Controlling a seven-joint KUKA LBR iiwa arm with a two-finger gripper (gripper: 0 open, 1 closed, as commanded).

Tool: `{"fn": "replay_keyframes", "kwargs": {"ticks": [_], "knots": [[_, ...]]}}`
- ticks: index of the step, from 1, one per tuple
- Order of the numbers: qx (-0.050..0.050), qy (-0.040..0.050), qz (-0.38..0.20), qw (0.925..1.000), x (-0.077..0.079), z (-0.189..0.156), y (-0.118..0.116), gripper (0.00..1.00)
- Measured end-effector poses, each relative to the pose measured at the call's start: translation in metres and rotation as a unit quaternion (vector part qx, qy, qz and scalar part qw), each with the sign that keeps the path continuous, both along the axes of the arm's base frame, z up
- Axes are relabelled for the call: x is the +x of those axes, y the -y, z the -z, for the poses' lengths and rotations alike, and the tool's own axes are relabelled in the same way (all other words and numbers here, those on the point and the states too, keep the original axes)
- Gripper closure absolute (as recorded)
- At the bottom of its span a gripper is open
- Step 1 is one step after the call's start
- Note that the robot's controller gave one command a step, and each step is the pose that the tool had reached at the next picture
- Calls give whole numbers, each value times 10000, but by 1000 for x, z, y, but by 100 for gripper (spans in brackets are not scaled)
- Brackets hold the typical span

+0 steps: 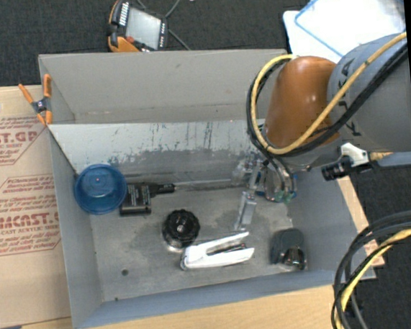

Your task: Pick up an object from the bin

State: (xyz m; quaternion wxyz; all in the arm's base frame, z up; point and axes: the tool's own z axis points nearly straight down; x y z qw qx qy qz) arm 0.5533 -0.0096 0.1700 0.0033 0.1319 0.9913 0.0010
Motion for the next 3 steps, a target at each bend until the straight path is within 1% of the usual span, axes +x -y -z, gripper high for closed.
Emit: {"fn": "replay_keyframes", "kwargs": {"ticks": [1, 2, 3], "knots": [[2, -31, 1236, 9923, -18, 30, 7, 0], [2, -3, 1053, 9944, 0, 40, 0, 0], [-5, -70, 826, 9966, -29, 60, 38, 0]]}}
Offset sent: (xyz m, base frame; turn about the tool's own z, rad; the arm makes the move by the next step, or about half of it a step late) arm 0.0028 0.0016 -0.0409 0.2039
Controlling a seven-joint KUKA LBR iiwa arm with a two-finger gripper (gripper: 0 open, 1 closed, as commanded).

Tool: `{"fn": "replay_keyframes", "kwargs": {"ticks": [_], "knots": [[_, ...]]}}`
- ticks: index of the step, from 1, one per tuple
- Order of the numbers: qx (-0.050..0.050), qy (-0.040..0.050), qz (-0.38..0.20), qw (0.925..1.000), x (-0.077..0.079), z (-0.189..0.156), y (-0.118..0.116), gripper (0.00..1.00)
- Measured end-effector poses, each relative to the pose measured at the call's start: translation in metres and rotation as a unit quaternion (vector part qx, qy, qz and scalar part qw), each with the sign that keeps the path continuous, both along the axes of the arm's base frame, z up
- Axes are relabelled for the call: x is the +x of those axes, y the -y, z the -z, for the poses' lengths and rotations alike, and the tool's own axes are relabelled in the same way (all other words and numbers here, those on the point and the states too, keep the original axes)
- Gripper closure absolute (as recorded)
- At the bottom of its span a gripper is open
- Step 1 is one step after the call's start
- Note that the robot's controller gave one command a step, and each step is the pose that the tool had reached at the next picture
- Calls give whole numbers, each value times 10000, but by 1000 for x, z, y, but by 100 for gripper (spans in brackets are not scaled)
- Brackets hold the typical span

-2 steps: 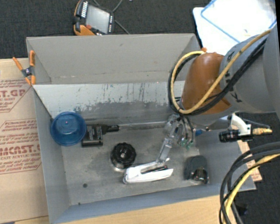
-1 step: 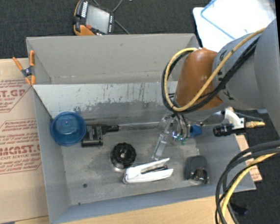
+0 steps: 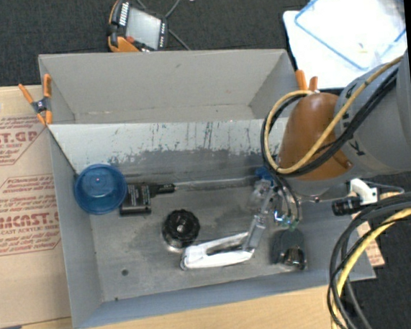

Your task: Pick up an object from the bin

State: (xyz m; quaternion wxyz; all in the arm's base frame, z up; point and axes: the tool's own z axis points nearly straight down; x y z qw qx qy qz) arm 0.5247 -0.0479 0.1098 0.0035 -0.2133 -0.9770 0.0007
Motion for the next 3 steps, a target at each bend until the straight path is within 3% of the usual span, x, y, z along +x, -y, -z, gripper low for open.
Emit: {"fn": "replay_keyframes", "kwargs": {"ticks": [1, 2, 3], "knots": [[5, 66, 1209, 9926, 12, 3, -6, 0], [1, 61, 1400, 9901, 1, 12, -16, 0], [3, 70, -949, 9955, -5, 27, -10, 0]]}}
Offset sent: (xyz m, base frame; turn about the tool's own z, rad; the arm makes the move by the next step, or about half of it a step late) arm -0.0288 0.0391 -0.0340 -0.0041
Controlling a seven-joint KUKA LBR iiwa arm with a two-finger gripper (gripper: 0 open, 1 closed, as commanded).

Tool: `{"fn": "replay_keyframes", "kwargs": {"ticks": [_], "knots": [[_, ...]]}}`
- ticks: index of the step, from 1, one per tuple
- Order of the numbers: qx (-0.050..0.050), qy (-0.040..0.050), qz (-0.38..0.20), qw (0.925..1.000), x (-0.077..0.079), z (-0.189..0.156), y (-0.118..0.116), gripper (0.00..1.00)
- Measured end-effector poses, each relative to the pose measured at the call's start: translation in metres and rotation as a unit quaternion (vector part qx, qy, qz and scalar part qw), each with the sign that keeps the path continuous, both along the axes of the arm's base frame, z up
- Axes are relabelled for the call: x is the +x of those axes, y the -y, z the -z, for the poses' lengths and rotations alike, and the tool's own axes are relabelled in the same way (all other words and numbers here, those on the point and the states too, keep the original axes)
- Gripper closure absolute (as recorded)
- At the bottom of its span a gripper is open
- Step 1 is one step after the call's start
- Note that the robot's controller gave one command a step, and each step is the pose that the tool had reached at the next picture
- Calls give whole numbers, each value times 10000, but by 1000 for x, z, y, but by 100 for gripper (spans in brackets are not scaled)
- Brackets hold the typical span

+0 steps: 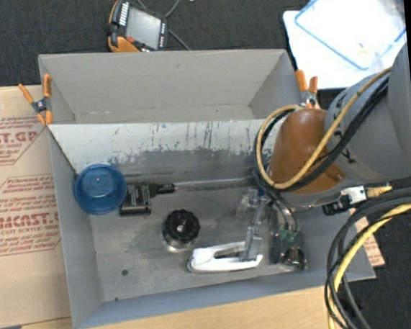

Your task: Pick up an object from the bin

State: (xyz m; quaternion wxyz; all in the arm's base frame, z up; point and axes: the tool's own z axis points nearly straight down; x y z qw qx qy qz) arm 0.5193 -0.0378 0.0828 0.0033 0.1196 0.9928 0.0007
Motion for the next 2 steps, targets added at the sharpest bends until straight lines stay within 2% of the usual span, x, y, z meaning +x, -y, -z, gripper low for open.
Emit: {"fn": "replay_keyframes", "kwargs": {"ticks": [1, 2], "knots": [[11, -35, 1730, 9849, 2, -15, 11, 0], [-2, -12, 146, 9999, -16, 6, -41, 0]]}}
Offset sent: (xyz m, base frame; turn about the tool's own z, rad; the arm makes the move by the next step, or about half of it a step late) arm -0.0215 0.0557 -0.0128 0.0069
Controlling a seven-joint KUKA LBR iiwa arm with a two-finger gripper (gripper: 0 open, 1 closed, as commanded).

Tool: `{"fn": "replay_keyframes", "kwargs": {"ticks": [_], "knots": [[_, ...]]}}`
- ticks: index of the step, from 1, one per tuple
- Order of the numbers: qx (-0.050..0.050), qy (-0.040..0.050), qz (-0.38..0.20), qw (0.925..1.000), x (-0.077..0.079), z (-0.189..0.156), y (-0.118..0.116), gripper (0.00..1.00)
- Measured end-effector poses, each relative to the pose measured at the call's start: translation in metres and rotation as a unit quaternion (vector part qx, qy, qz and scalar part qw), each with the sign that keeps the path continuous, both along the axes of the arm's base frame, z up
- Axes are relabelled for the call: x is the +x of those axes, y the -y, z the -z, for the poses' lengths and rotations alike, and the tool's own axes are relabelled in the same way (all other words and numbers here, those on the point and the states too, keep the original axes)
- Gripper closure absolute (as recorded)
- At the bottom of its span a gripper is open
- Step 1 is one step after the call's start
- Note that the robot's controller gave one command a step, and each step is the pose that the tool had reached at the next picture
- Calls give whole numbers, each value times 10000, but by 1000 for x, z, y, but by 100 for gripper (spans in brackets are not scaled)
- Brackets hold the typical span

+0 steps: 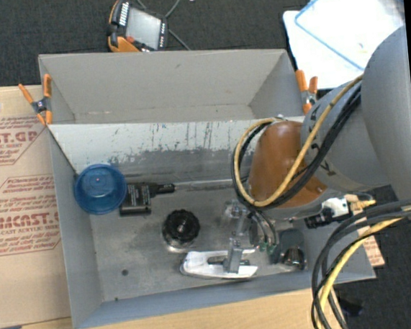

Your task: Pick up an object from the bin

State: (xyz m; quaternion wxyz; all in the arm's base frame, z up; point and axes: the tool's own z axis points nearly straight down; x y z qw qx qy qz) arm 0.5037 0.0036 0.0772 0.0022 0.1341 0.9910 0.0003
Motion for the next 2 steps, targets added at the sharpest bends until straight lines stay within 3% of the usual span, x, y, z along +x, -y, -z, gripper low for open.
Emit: {"fn": "replay_keyframes", "kwargs": {"ticks": [1, 2], "knots": [[24, -39, -110, 9999, 4, 3, -9, 0], [6, -8, 413, 9991, -6, 3, 5, 0]]}}
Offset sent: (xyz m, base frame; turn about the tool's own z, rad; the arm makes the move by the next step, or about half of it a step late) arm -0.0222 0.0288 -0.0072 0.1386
